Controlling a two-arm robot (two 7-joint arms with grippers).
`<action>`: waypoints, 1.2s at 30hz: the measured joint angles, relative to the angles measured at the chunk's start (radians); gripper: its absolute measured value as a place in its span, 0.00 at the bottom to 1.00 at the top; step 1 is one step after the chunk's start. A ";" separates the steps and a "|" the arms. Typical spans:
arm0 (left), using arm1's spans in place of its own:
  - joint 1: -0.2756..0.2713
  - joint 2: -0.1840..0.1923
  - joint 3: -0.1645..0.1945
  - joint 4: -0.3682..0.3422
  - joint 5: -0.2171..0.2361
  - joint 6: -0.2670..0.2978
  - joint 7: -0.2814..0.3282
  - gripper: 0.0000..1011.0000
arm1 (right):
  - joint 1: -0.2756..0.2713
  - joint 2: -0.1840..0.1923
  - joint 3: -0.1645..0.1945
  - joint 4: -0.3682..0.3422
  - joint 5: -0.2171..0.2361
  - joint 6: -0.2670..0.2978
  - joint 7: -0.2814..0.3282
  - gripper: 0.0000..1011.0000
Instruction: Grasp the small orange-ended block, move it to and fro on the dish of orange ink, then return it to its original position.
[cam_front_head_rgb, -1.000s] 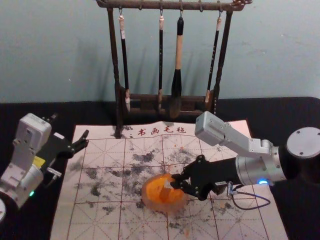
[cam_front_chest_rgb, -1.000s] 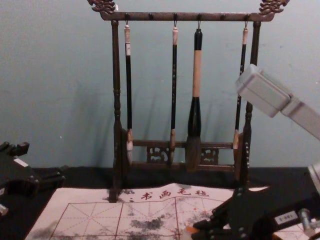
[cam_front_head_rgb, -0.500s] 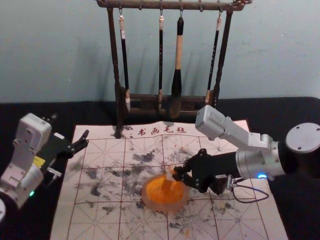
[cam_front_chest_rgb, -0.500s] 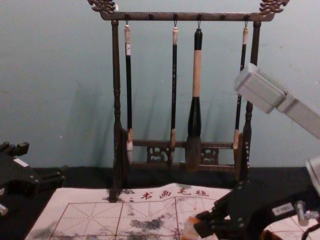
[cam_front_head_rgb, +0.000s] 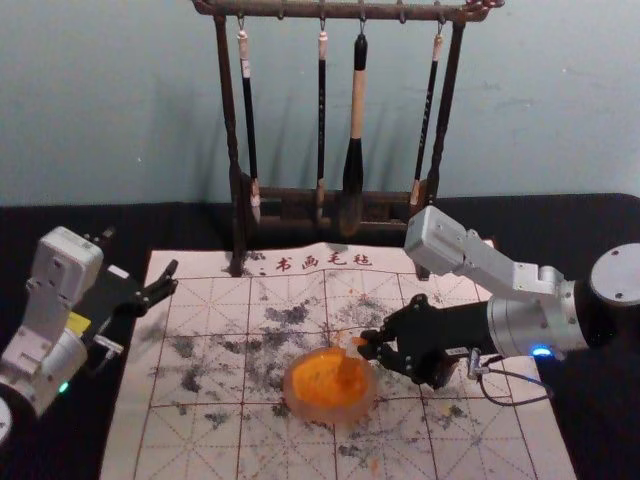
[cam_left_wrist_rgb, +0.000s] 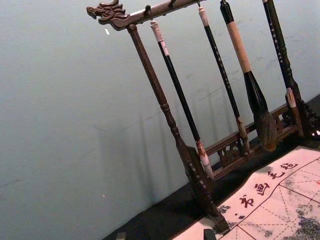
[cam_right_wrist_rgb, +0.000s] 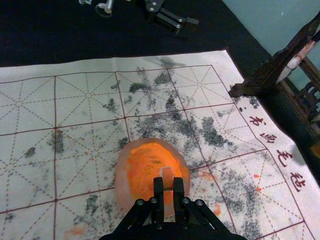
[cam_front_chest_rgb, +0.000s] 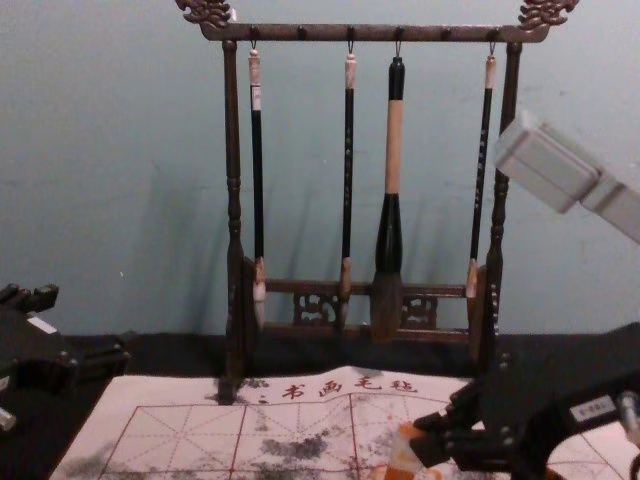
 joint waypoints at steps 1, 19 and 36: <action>0.000 0.000 0.000 0.000 0.000 0.000 0.000 0.99 | -0.002 0.003 0.000 -0.004 0.001 0.001 0.000 0.08; 0.000 0.000 0.000 0.000 0.000 0.000 0.000 0.99 | -0.038 0.039 0.001 -0.064 0.019 0.016 0.009 0.08; 0.000 0.000 0.000 0.000 0.000 0.000 0.000 0.99 | -0.016 0.008 -0.025 -0.048 0.018 0.003 0.023 0.08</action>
